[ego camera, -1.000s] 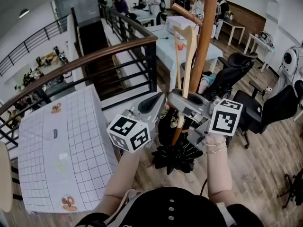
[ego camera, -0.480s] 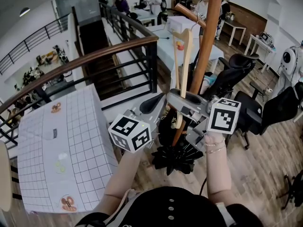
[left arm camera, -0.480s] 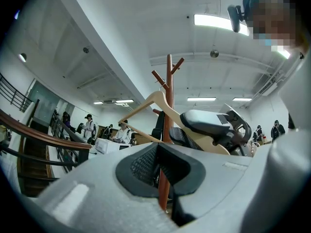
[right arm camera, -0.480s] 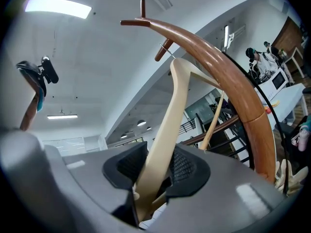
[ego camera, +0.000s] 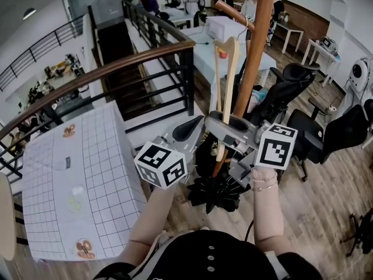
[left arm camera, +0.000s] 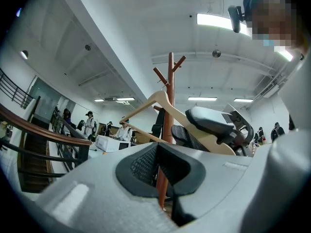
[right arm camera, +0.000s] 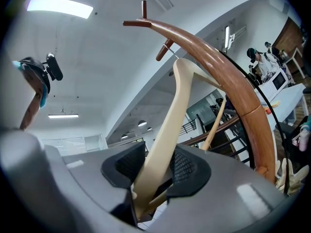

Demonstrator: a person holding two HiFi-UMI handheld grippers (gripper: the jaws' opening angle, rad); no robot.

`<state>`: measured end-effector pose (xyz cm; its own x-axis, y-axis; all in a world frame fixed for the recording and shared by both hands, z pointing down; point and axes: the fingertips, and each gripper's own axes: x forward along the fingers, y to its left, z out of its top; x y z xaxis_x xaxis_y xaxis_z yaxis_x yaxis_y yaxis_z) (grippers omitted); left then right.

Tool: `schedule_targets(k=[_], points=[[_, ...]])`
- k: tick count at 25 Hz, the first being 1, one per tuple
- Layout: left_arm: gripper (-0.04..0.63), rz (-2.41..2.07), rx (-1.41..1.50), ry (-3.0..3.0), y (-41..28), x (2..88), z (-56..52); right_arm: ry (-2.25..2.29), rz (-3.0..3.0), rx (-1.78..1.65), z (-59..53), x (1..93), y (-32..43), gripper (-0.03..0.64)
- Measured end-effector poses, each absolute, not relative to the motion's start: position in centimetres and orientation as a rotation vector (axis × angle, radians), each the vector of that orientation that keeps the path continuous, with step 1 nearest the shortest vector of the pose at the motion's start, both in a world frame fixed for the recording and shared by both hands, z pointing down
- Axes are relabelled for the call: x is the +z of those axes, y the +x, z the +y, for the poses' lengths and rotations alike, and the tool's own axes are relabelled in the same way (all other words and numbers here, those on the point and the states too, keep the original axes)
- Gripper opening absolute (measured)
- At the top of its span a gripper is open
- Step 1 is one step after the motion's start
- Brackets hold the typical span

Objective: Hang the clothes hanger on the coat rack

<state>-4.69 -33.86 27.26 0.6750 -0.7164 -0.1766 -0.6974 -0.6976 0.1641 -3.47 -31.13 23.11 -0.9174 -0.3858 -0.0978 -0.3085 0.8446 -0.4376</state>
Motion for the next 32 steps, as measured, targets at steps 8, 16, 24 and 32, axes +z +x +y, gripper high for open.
schedule_targets(k=[8, 16, 24, 32], points=[[-0.002, -1.156, -0.338, 2.794, -3.9, 27.9, -32.9, -0.543, 2.833, -0.583, -30.1, 23.2, -3.2, 0.173], [-0.002, -1.130, -0.340, 2.789, -3.1, 28.4, -31.8, -0.637, 2.810, -0.552, -29.6, 23.3, -1.9, 0.175], [-0.002, -1.089, -0.317, 2.790, -2.1, 29.2, -30.8, -0.690, 2.778, -0.519, -28.9, 23.1, -0.8, 0.182], [-0.002, -1.059, -0.312, 2.792, -1.3, 29.3, -30.3, -0.818, 2.794, -0.393, -28.3, 23.0, 0.5, 0.196]])
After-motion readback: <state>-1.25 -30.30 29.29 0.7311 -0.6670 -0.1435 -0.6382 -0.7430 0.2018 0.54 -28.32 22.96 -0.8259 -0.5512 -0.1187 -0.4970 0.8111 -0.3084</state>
